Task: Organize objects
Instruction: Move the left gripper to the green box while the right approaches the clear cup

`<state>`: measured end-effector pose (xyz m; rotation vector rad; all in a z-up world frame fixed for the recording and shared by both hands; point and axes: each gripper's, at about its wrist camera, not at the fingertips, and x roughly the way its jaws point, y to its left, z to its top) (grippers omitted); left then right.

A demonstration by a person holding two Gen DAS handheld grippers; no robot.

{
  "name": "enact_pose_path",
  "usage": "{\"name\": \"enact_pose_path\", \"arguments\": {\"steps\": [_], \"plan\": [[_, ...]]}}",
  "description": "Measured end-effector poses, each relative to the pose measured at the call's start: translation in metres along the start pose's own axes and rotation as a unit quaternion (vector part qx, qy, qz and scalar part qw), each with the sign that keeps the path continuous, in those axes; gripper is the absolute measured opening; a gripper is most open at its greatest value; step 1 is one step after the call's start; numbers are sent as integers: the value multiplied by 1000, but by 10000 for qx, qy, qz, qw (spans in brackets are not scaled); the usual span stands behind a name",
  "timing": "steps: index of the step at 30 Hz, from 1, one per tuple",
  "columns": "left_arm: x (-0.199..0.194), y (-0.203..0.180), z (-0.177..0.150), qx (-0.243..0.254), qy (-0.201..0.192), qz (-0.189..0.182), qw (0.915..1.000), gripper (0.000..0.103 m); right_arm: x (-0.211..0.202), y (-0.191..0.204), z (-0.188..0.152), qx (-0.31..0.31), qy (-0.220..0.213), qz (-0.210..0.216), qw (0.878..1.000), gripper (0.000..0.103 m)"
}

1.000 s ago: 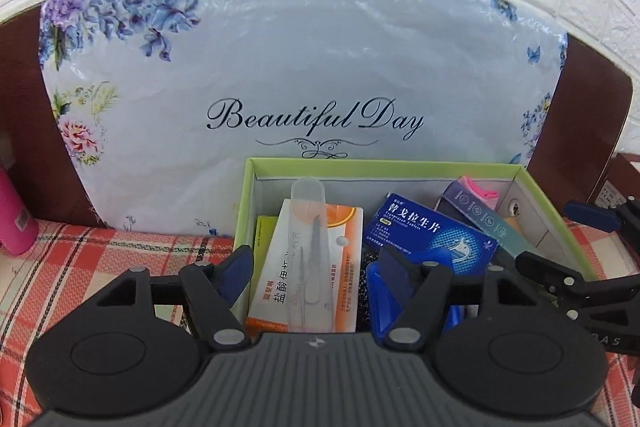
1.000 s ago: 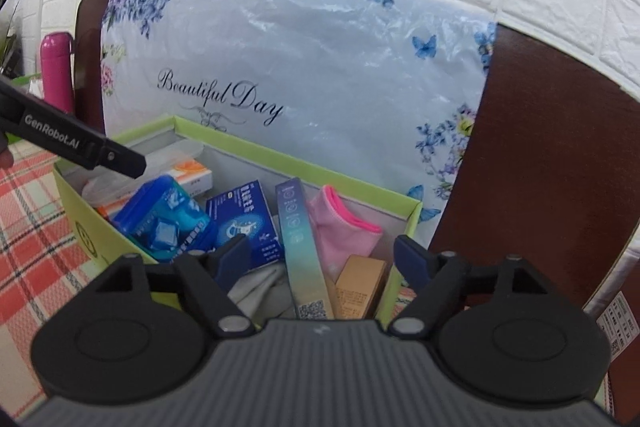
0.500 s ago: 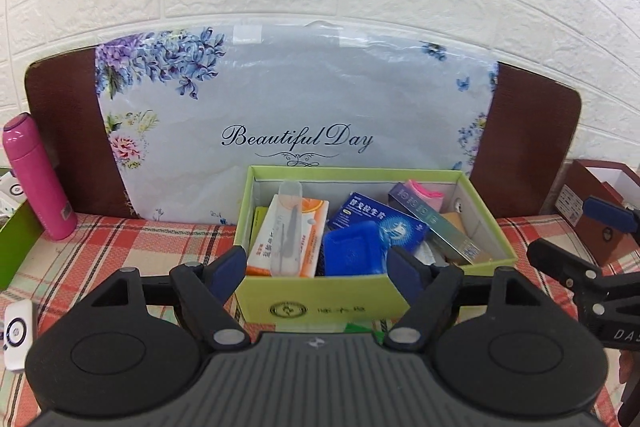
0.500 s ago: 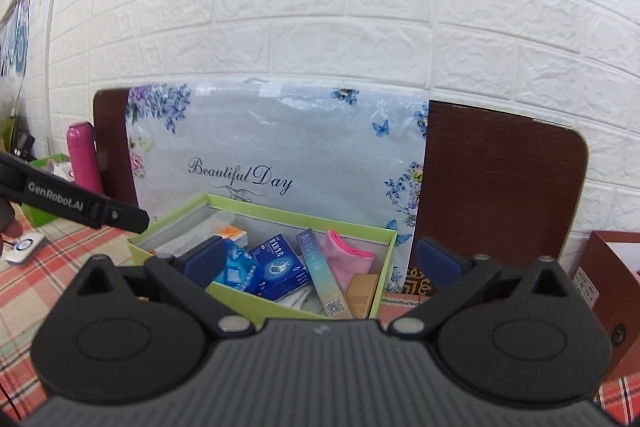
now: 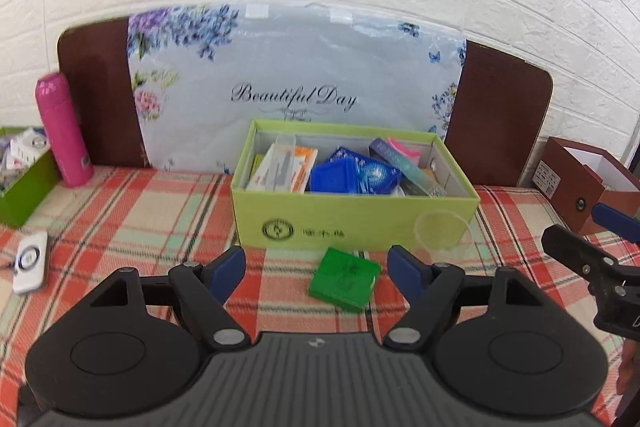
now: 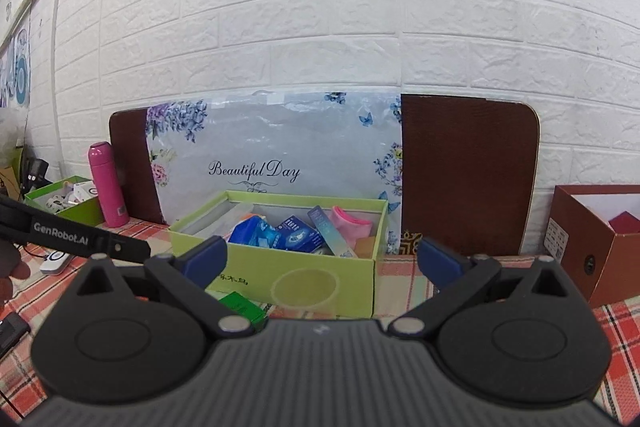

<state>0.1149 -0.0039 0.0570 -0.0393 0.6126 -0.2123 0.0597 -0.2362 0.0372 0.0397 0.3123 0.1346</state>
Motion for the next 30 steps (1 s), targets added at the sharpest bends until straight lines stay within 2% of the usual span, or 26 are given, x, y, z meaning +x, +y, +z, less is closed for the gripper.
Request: {"name": "enact_pose_path", "arguments": {"steps": [14,21,30], "plan": [[-1,2,-48,-255,515,31,9983,81,-26,9,-48,344,404,-27,9986,103],[4,-1,-58,-186,620,9,9979,81,-31,11,-64,458,577,-105,9972,103],[29,-2,-63,-146,693,-82,9975,81,-33,11,-77,596,750,-201,9952,103]]}}
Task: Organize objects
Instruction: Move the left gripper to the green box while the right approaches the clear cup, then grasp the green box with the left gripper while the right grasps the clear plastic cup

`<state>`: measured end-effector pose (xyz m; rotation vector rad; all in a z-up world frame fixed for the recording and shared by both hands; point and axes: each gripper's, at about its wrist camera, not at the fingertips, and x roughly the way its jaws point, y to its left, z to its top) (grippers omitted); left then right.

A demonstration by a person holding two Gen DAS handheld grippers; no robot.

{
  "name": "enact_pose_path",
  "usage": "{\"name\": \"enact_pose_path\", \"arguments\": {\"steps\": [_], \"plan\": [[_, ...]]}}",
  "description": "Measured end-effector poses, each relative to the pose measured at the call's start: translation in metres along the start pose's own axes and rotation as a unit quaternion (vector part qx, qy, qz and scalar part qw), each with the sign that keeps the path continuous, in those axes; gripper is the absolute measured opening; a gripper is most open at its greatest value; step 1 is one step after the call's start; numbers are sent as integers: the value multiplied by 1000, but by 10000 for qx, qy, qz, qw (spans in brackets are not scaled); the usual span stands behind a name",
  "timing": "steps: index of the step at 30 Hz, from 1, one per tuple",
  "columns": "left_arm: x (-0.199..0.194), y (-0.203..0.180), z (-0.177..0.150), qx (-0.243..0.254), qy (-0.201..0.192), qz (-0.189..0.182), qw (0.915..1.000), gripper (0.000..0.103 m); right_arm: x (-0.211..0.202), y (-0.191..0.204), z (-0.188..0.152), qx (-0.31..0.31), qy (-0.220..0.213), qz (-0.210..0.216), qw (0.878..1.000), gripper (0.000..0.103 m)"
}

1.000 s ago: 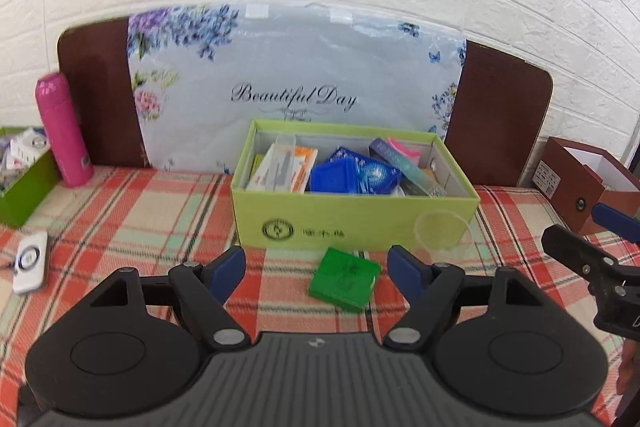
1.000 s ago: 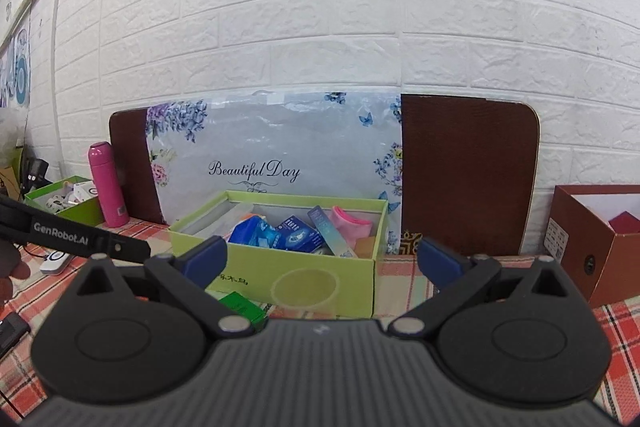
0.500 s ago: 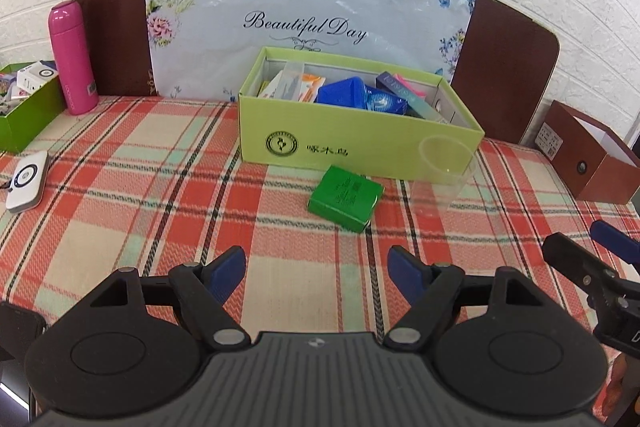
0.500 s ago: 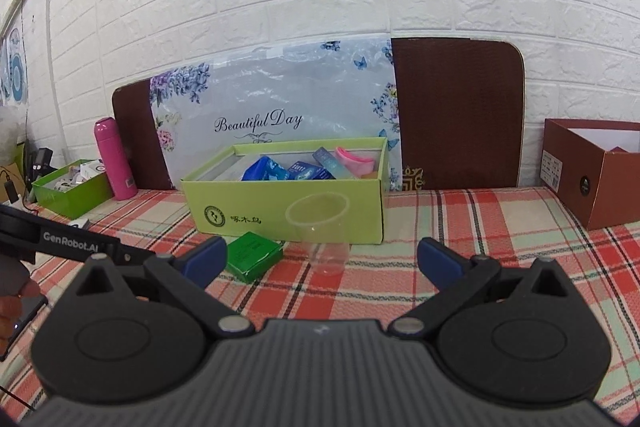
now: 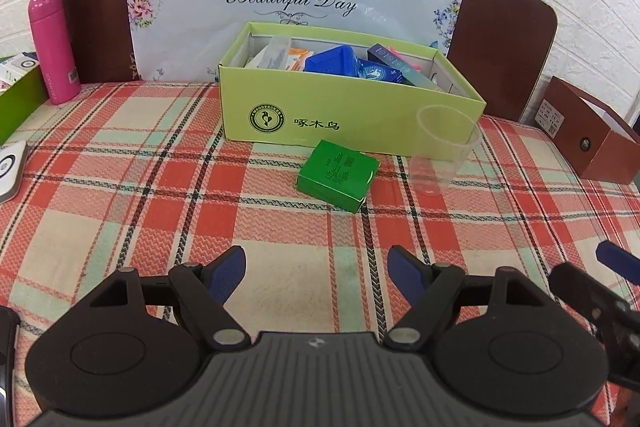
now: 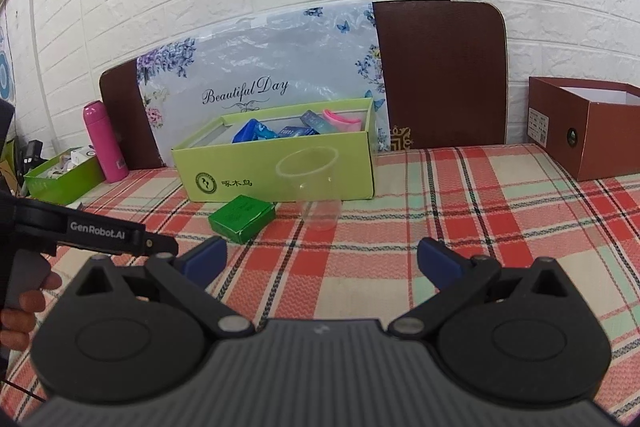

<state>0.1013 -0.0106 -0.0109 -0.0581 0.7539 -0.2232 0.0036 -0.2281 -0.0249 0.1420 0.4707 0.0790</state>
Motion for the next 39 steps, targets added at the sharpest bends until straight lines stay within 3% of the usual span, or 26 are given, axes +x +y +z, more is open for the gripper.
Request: {"name": "enact_pose_path", "arguments": {"steps": [5,19,21,26,30,31,35,39], "plan": [[31,1,9,-66,134,9,9999,81,4,2,-4,24,84,-1,10000,103],[101,-11,52,277,16,-176,9995,81,9,-6,-11,134,304,-148,9993,103],[105,-10,51,354,67,-283,9989,67,10,-7,-12,147,322,-138,9993,103],[89,-2,39,205,60,-279,9994,66,20,-6,-10,136,373,-87,9992,103],[69,9,19,137,36,41,9999,66,42,-3,5,7,304,-3,9995,103],[65,15,15,47,50,42,10000,66,50,-2,11,-22,277,23,9996,100],[56,32,6,-214,171,-25,9996,66,86,-1,41,68,239,-10,9997,70],[53,36,4,-256,232,-91,9994,66,120,-2,60,162,133,-257,9995,60]]}}
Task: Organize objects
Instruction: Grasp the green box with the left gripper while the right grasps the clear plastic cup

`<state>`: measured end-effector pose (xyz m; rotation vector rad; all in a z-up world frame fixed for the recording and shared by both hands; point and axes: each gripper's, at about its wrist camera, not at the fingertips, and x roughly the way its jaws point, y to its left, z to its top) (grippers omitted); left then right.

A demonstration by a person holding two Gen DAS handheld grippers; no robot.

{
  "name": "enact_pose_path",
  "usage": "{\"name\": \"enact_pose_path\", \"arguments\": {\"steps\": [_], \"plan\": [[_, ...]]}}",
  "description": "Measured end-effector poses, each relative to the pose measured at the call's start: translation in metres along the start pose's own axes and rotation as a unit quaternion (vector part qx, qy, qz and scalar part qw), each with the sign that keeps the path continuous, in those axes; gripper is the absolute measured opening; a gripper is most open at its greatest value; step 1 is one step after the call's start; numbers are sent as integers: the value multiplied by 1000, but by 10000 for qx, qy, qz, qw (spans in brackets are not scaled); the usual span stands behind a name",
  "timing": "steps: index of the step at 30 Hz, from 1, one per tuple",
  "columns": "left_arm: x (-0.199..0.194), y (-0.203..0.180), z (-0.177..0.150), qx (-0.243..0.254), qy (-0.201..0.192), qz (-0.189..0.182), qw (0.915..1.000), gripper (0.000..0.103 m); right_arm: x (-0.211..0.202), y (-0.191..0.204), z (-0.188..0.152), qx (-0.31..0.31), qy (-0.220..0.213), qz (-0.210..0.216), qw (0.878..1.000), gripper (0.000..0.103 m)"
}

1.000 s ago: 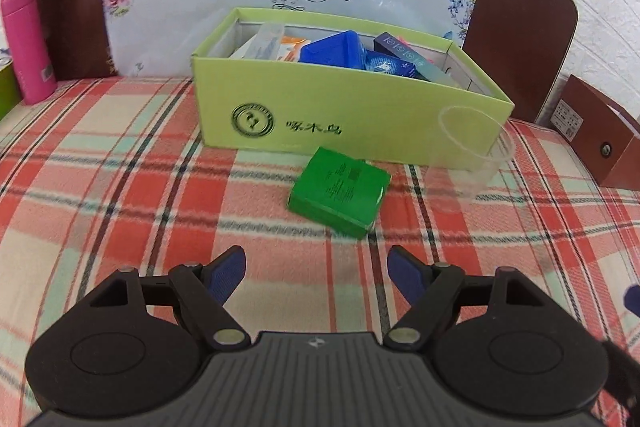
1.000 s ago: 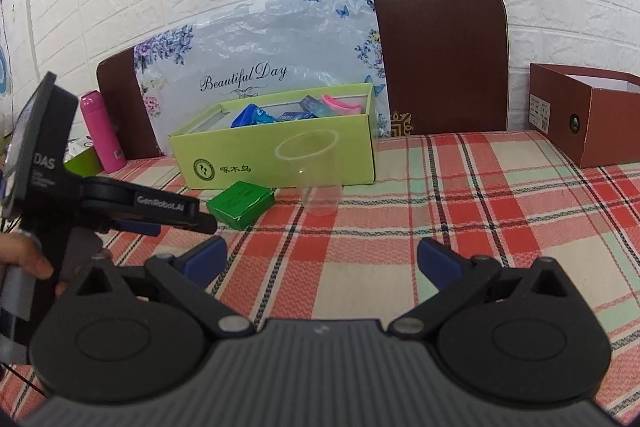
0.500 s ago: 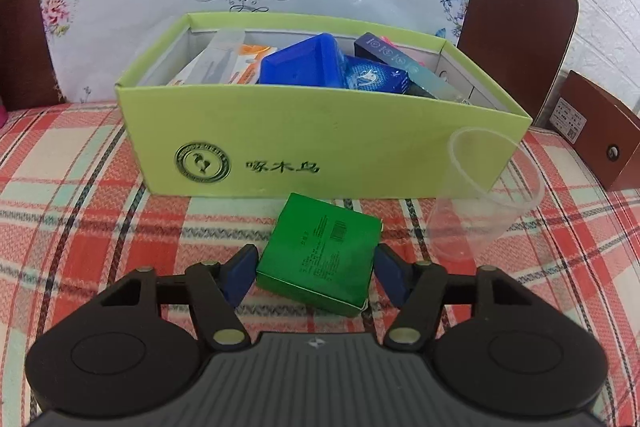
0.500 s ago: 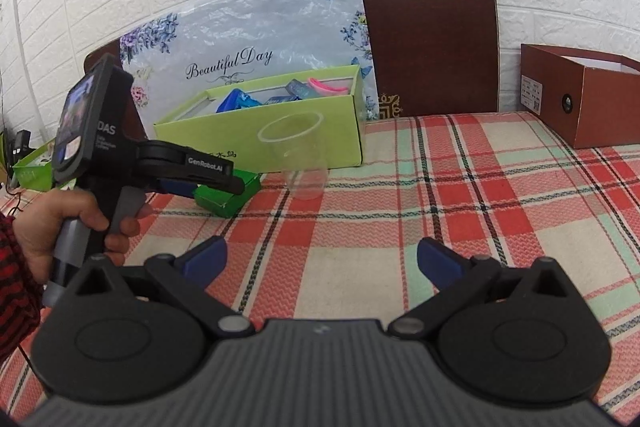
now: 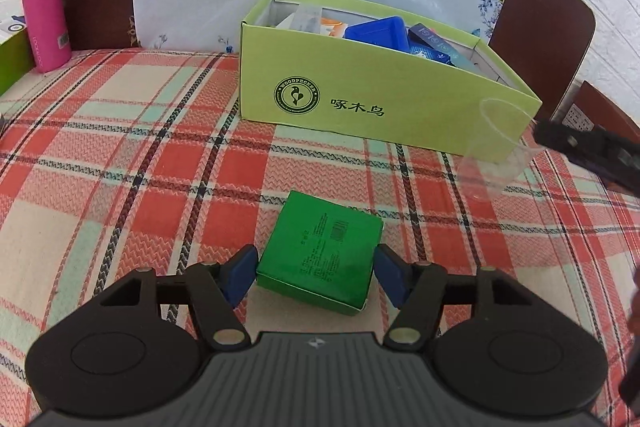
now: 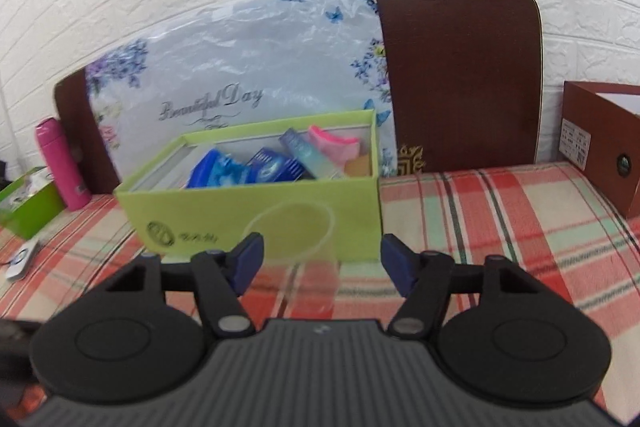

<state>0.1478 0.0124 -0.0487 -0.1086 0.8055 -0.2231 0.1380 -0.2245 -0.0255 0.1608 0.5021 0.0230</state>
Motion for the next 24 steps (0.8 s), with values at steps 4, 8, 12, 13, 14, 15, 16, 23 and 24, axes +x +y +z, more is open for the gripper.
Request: {"name": "enact_pose_path", "arguments": {"steps": [4,8,12,13,14,15,16,23,24], "plan": [[-2,1,-3,44,-5,-23,10000,66,18,-4,-6,-38,287,-53,9996,46],[-3,2,-7,15,-10,-61,10000,66,0,-9,-39,-70,599,35,9982,46],[-4,1,-7,15,-9,-38,10000,66,-34,-9,-73,-171,731,-1,9972,47],[-4,0,-7,13,-1,-39,10000,66,-41,-8,-77,-198,733,-4,9971,47],[-4,0,-7,6,10,-38,10000,67,-47,-8,-79,-195,735,13,9971,49],[-4,0,-7,0,16,-38,10000,67,-52,-8,-81,-152,749,34,9971,52],[-4,0,-7,-2,23,-34,10000,67,-58,-9,-82,-87,777,71,9969,60],[-1,-3,-3,-93,52,-39,9999,68,-60,16,-64,-307,187,153,9992,100],[-2,-4,-4,-66,43,-50,10000,68,-51,20,-63,-438,187,44,9989,99]]}}
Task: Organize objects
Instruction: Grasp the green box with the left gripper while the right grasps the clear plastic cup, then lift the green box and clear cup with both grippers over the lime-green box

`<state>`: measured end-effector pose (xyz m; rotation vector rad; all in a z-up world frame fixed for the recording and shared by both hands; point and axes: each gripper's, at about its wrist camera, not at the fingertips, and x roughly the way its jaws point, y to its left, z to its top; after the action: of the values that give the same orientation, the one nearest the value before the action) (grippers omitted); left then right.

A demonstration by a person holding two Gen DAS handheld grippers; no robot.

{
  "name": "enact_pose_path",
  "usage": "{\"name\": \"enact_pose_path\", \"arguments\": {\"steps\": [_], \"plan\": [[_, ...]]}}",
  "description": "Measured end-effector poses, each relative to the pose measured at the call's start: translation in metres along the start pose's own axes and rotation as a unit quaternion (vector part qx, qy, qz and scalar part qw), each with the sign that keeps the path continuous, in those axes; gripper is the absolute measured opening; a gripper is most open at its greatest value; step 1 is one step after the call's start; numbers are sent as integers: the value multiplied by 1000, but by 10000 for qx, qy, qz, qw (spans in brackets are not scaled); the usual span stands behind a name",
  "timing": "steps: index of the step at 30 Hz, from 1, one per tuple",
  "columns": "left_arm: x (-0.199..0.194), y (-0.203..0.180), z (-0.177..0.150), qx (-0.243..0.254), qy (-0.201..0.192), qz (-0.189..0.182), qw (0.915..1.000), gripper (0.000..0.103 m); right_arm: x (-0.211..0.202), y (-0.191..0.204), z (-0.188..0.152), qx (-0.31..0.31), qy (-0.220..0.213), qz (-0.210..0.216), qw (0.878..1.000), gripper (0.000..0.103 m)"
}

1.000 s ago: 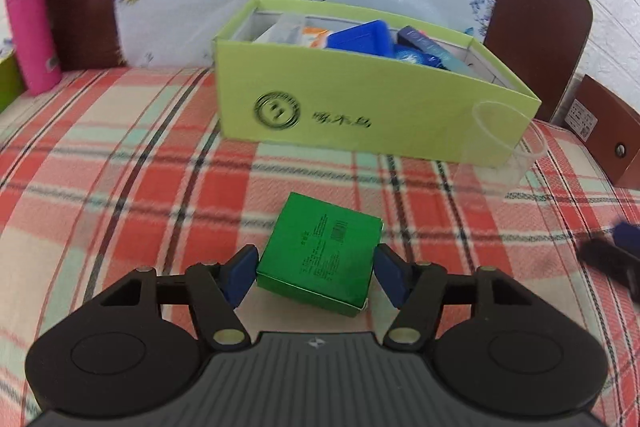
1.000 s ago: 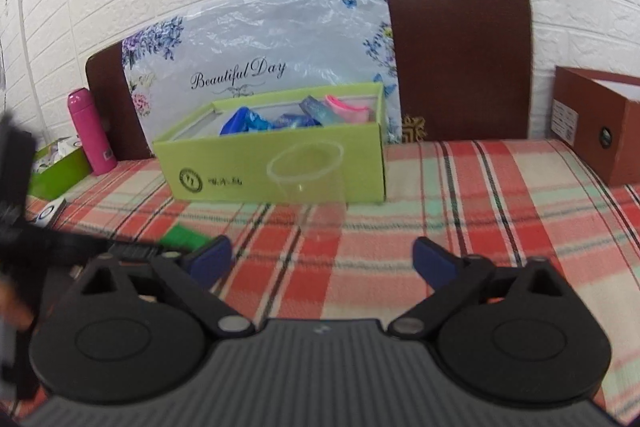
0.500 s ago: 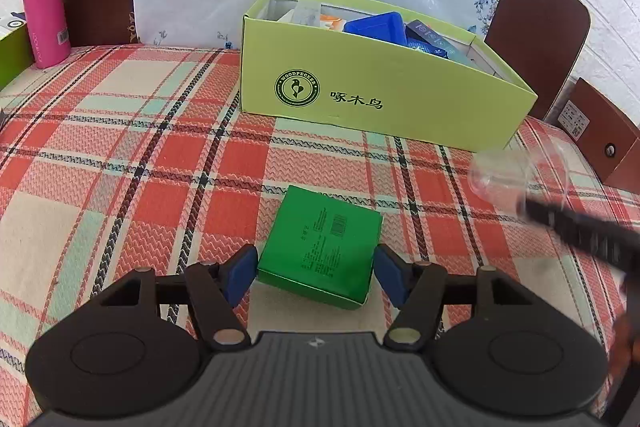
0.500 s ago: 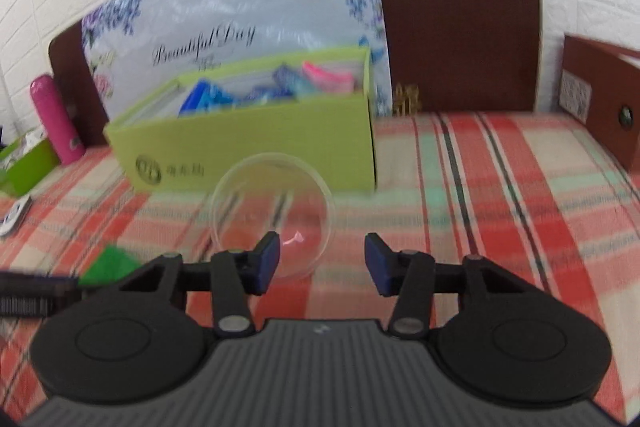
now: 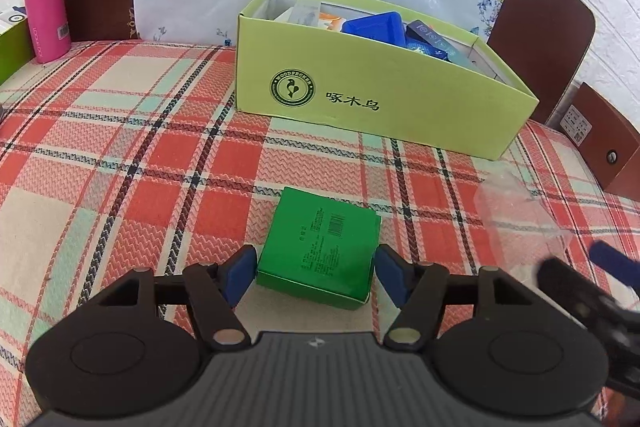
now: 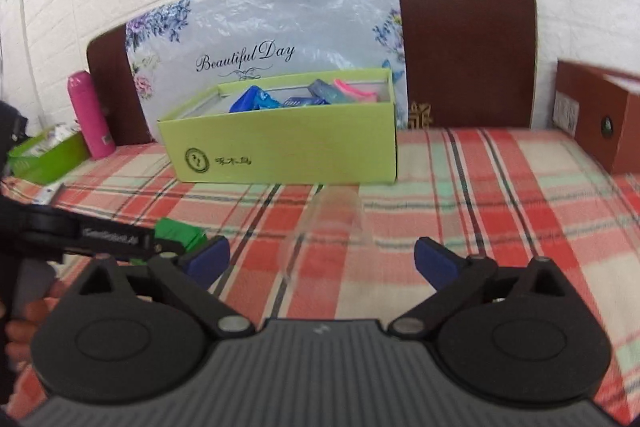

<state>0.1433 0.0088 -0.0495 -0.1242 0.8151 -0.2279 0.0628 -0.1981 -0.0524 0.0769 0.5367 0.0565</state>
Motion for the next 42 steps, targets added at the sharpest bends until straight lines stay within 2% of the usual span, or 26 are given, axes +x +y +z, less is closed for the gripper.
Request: {"name": "enact_pose_path", "arguments": {"steps": [2,4,7,9,12,17,24,28,33,37,42], "plan": [[-2,-1,-2,68,-19,19,10000,68,17,5,0,-151,142,-152,9997,91],[-1,-1,-3,129,-20,16,9999,68,29,5,-4,-143,199,-124,9996,86],[7,-3,-2,186,89,54,9998,70,37,6,-8,-152,227,-182,9995,81],[10,-7,-2,325,47,115,9994,70,40,4,-10,-121,254,-153,9995,65],[9,-10,-4,516,18,182,9985,65,38,0,-12,11,282,-73,9996,66],[-3,-9,-8,393,26,57,9992,64,22,-4,-14,164,217,107,9996,65],[-37,-21,0,406,-331,-182,9985,63,-15,-7,-3,298,-140,408,9986,65],[-60,-33,18,524,-688,-363,9956,63,-31,-13,18,424,-480,576,9963,65],[-77,-45,45,674,-1053,-524,9908,63,-37,-16,49,282,-840,607,9942,65],[-82,-46,72,742,-1302,-493,9875,64,-32,-16,74,203,-1085,598,9921,65],[-72,-41,114,778,-1433,-311,9861,64,-14,-16,104,37,-1315,464,9902,65]]}}
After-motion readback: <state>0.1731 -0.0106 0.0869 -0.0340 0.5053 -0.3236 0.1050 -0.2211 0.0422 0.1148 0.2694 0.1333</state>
